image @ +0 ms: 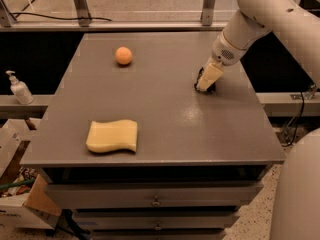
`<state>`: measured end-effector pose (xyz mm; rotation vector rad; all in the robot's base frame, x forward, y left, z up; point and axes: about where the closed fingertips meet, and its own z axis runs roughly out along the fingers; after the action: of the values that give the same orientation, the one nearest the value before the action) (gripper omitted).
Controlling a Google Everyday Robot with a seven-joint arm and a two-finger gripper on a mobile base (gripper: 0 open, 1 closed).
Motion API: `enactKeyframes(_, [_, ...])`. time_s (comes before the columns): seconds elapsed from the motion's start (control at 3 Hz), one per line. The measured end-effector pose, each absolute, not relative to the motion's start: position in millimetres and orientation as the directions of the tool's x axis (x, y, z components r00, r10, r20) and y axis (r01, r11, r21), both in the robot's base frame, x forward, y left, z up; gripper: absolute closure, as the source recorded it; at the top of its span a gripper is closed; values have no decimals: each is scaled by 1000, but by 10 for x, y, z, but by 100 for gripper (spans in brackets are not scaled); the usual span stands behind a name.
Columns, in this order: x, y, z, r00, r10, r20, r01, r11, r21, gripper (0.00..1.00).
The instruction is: Move rxbar chocolate near sponge
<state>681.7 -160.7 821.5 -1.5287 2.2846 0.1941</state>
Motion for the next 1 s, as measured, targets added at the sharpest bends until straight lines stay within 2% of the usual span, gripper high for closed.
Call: enactKeyframes(1.0, [5669, -1218, 9254, -99, -817, -567, -980, 181, -89, 100])
